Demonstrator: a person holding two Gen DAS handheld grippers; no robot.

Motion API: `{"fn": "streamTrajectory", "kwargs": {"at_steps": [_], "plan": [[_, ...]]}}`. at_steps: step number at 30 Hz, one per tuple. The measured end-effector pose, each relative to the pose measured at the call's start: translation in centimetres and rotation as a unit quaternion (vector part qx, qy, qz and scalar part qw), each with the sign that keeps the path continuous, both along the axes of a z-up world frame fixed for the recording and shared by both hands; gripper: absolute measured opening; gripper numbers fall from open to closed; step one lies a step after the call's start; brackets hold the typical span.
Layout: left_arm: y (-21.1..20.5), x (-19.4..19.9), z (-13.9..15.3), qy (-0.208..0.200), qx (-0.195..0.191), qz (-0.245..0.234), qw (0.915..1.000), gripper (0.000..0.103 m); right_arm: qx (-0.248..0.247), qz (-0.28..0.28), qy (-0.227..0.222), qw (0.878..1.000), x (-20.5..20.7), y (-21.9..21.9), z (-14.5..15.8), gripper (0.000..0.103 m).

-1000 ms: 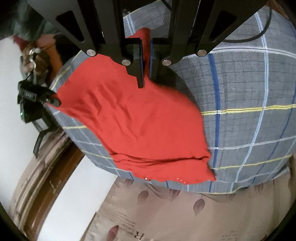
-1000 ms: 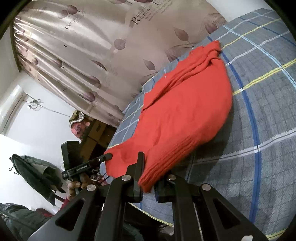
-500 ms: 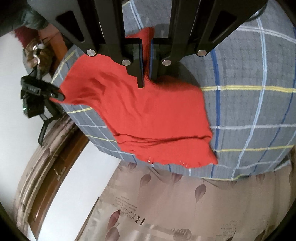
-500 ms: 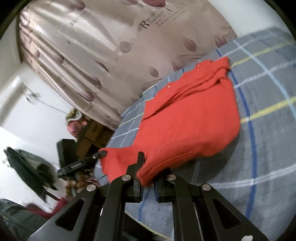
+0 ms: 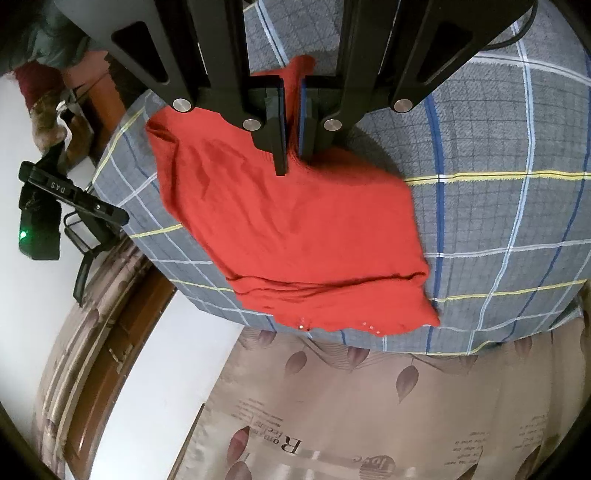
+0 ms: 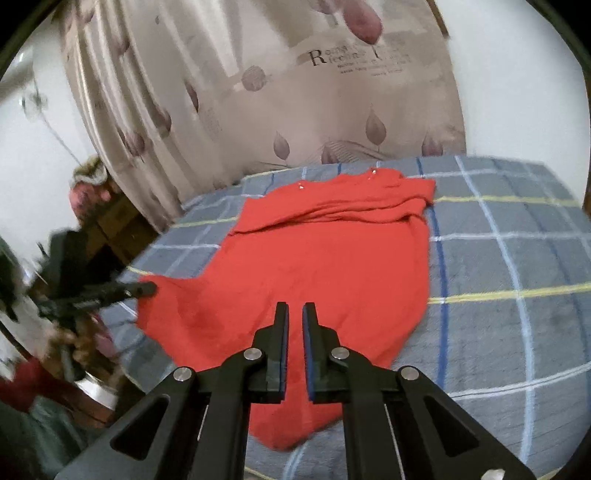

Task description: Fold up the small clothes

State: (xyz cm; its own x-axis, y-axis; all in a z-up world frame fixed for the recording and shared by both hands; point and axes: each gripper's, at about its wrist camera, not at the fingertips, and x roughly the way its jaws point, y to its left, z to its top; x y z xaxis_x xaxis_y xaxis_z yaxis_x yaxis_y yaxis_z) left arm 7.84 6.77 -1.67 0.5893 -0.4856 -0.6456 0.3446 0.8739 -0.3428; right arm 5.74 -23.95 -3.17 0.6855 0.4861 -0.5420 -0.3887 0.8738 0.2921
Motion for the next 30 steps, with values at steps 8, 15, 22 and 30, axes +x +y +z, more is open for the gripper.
{"fn": "streamTrajectory", "kwargs": {"at_steps": [8,15,22,30], "plan": [[0.3,-0.2,-0.7,0.012,0.001,0.003,0.9999,0.005,-0.055,-0.020,0.006,0.998,0.3,0.9,-1.0,0.008],[0.8,-0.4,-1.4,0.021,0.006,0.012,0.9997,0.005,-0.087,-0.033,0.012,0.996,0.3,1.1,-1.5,0.008],[1.3,-0.4,-2.2,0.028,0.017,0.022,0.9992,0.005,-0.113,-0.047,0.017,0.992,0.5,1.3,-1.8,0.008],[1.5,-0.6,-2.7,0.031,0.037,0.030,0.9984,0.006,-0.136,-0.065,0.025,0.988,0.5,1.1,-2.5,0.027]]}}
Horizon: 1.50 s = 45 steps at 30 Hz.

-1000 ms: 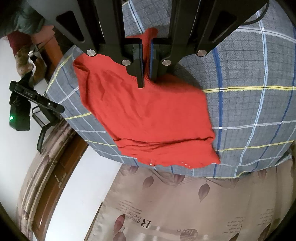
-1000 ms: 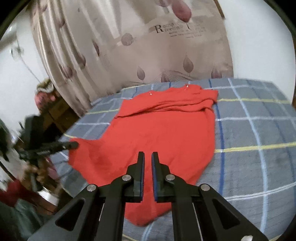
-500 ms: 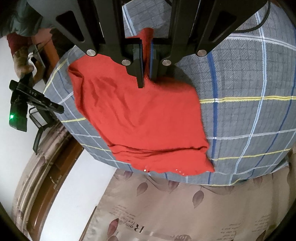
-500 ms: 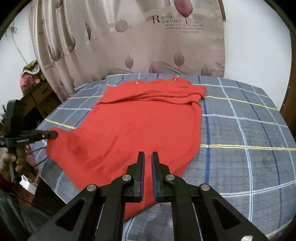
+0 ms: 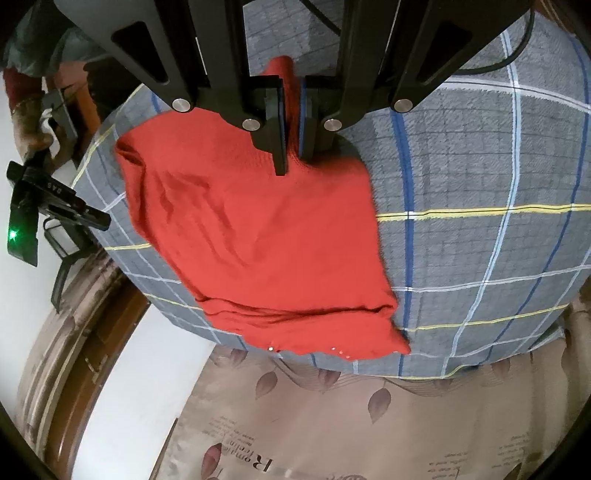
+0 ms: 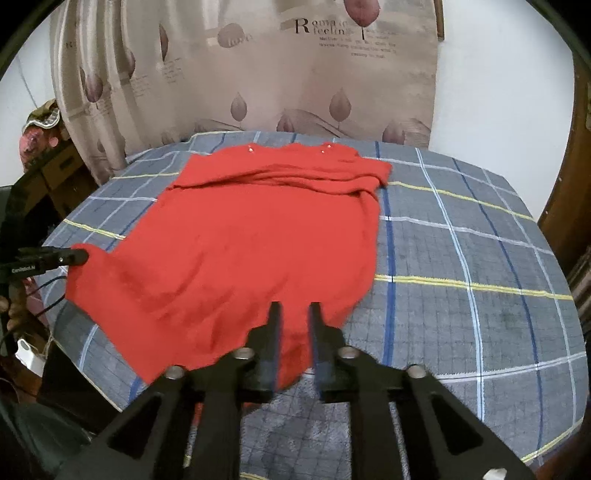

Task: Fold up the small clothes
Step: 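Open both grippers and release the sweater hem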

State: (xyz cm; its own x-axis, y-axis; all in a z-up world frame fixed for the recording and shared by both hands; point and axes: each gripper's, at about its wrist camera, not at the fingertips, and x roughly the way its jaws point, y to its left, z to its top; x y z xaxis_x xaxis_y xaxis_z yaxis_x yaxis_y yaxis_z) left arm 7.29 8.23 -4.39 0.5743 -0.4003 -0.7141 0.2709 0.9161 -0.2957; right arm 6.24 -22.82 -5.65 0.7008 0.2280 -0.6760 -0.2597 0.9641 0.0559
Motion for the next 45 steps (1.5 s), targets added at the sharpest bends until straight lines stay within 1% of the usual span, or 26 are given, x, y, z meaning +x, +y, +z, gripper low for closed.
{"fn": "streamTrajectory", "kwargs": {"at_steps": [2,4,7,11,14,18,19,21,24,26,29,33,35,45], "plan": [[0.0,-0.1,0.0,0.000,0.006,0.001,1.0000,0.007,0.007,-0.001,0.003,1.000,0.0,-0.3,-0.2,0.057],[0.1,-0.1,-0.1,0.004,0.007,0.001,1.0000,0.007,0.010,-0.002,0.003,1.000,-0.1,-0.5,-0.3,0.064],[0.6,0.0,-0.3,0.008,0.001,0.004,1.0000,0.010,0.005,-0.006,0.008,1.000,0.0,-0.6,-0.7,0.064],[1.5,-0.2,-0.1,-0.001,0.000,0.025,0.9997,0.025,0.005,-0.011,0.016,1.000,0.2,-0.9,-1.2,0.064],[2.4,-0.4,0.3,-0.014,-0.008,0.037,0.9992,0.032,0.008,-0.014,0.022,1.000,0.2,-1.0,-1.6,0.064],[3.0,-0.3,0.3,-0.019,-0.001,0.037,0.9992,0.039,0.015,-0.015,0.032,0.999,0.4,-1.2,-2.2,0.064],[2.9,-0.3,0.1,-0.018,0.003,0.035,0.9992,0.041,0.015,-0.015,0.034,0.999,0.4,-1.2,-2.3,0.065],[2.7,-0.3,-0.1,-0.018,0.011,0.031,0.9993,0.043,0.013,-0.016,0.037,0.999,0.5,-1.1,-2.5,0.065],[2.0,-0.3,-0.4,-0.021,0.038,0.027,0.9987,0.047,0.016,-0.017,0.043,0.999,0.6,-1.1,-2.8,0.067],[1.5,-0.3,-0.5,-0.027,0.058,0.026,0.9976,0.050,0.023,-0.016,0.049,0.998,0.6,-1.3,-3.1,0.071],[0.7,-0.3,-0.5,-0.037,0.090,0.026,0.9949,0.053,0.050,-0.016,0.062,0.997,0.6,-1.9,-3.6,0.071],[0.0,-0.2,-0.5,-0.050,0.129,0.029,0.9900,0.054,0.093,-0.014,0.087,0.992,0.7,-2.8,-4.8,0.071],[-0.3,-0.2,-0.6,-0.057,0.147,0.030,0.9871,0.056,0.103,-0.011,0.094,0.990,0.6,-2.9,-5.2,0.071],[-1.3,0.0,-1.2,-0.069,0.190,0.025,0.9790,0.058,0.131,0.003,0.111,0.985,0.8,-2.4,-5.7,0.071]]}}
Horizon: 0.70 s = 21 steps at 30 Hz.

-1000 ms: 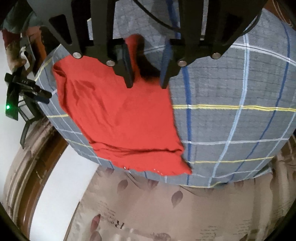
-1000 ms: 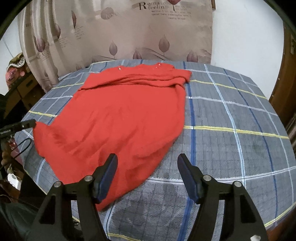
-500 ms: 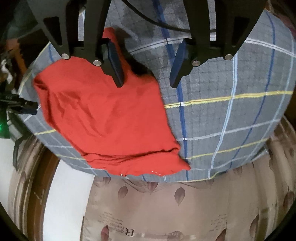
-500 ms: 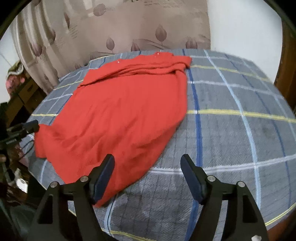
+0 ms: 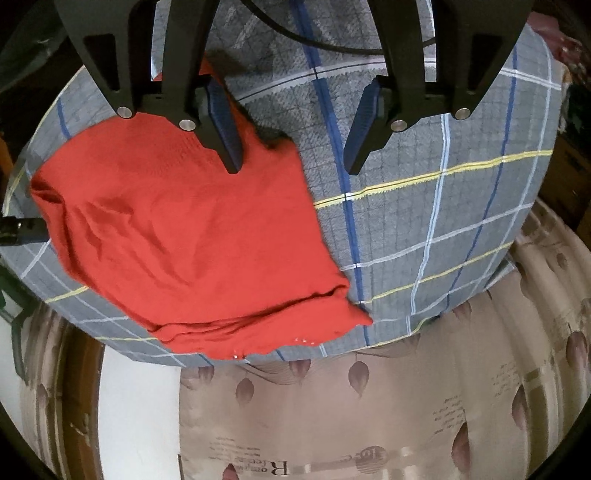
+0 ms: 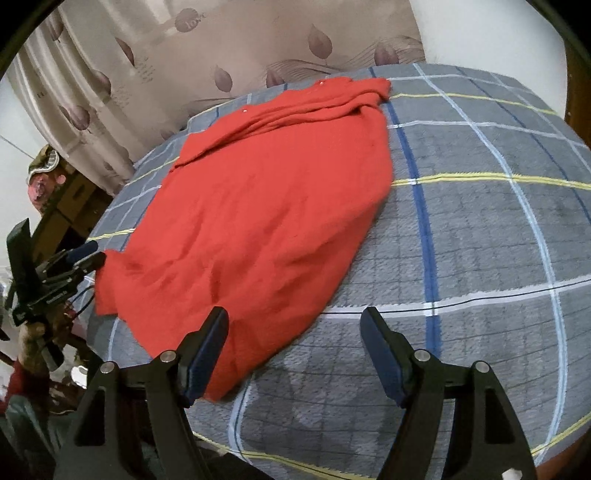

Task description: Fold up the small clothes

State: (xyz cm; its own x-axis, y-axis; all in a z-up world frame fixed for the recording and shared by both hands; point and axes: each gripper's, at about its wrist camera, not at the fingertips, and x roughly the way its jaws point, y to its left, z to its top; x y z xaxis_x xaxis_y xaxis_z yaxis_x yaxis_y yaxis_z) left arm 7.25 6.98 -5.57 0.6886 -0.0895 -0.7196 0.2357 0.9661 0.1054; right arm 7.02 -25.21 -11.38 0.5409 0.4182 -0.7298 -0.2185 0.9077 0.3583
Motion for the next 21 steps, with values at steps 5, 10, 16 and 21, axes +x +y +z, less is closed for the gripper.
{"fn": "streamTrajectory", "kwargs": {"at_steps": [5,10,16,21], "plan": [[-0.7,-0.1,-0.2,-0.004,0.022,-0.008,0.9997,0.060,0.013,0.010,0.003,1.000,0.1,0.2,-0.3,0.072],[-0.9,0.5,-0.6,0.015,0.010,-0.021,0.9996,0.061,0.046,0.017,0.009,0.999,0.1,0.1,-0.4,0.073],[-1.1,1.4,-1.3,0.068,-0.054,-0.070,0.9938,0.061,0.105,0.035,0.020,0.994,0.4,0.1,-0.8,0.073],[-0.3,3.1,-2.3,0.126,-0.138,-0.102,0.9771,0.060,0.177,0.044,0.035,0.983,0.9,-0.6,-1.4,0.073]]}}
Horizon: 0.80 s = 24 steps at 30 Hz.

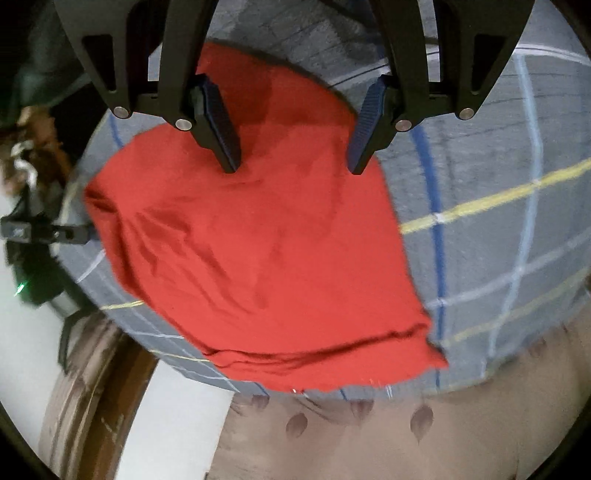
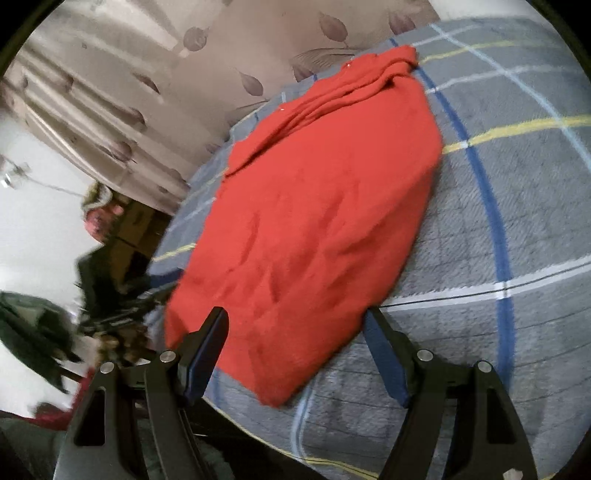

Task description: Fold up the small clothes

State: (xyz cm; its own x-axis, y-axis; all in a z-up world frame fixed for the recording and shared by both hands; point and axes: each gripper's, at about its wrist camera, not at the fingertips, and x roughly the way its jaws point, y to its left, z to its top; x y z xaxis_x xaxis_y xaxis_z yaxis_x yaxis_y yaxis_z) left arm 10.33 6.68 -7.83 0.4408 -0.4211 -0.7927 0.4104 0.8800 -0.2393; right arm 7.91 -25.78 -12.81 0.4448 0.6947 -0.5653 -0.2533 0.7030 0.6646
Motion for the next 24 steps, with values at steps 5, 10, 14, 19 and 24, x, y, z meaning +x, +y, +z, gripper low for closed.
{"fn": "streamTrajectory", "kwargs": {"at_steps": [5,10,14,19,24], "plan": [[1.2,1.0,-0.7,0.037,-0.067,-0.009,0.9970,0.053,0.028,0.004,0.007,1.000,0.2,-0.4,-0.3,0.072],[1.0,1.6,-0.8,0.053,-0.098,-0.015,0.9937,0.053,0.010,0.009,0.015,1.000,1.0,0.5,0.1,0.071],[1.7,1.9,-1.0,0.067,-0.126,-0.006,0.9897,0.053,-0.068,-0.037,0.022,0.997,1.6,-0.3,1.2,0.073],[1.9,1.6,-1.0,0.064,-0.133,0.005,0.9891,0.053,-0.126,-0.050,0.022,0.991,4.7,1.8,2.7,0.082],[2.5,1.3,-0.9,0.068,-0.141,0.018,0.9876,0.053,-0.252,-0.033,0.010,0.967,5.2,5.7,2.0,0.082]]}}
